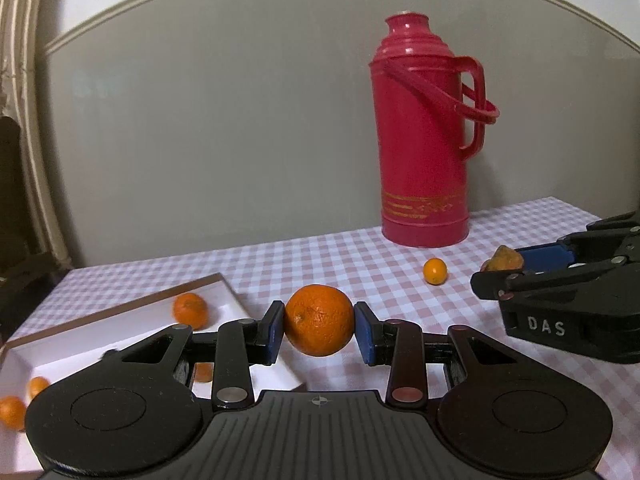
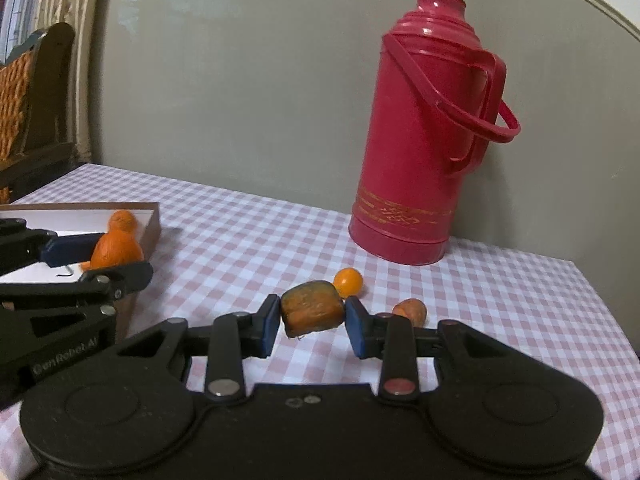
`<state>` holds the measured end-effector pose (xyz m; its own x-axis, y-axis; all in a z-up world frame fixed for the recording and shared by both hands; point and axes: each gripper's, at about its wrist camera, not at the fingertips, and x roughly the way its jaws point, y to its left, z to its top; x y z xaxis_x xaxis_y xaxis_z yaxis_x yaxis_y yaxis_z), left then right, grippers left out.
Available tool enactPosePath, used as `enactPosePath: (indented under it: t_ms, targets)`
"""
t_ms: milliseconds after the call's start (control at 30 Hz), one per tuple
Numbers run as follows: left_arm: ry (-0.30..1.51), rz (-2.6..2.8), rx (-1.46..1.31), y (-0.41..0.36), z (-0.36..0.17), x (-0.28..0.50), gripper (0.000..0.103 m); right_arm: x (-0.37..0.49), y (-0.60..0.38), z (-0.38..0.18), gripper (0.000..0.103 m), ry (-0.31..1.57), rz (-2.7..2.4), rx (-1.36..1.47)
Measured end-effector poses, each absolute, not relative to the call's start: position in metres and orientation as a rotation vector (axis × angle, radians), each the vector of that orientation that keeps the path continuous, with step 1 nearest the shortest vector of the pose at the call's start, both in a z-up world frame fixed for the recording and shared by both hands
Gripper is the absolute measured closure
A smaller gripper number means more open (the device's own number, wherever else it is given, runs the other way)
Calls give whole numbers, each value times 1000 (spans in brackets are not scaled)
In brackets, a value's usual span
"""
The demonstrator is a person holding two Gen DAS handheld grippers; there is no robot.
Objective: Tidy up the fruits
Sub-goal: 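Carry the small orange and brown chunk over the white tray with both tools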
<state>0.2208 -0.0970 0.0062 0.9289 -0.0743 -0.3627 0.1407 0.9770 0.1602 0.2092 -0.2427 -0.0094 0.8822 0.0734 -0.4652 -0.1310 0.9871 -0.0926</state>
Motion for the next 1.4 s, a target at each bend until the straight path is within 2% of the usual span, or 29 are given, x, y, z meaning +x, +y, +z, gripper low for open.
enactPosePath:
  t_ms: [567,1400]
  targets:
    - [303,23,175,-19,23,149,65,145,-183,12,77,380,260,-176]
    - [294,235,130,80,26,114,65,137,-61,26,77,291,524,-230]
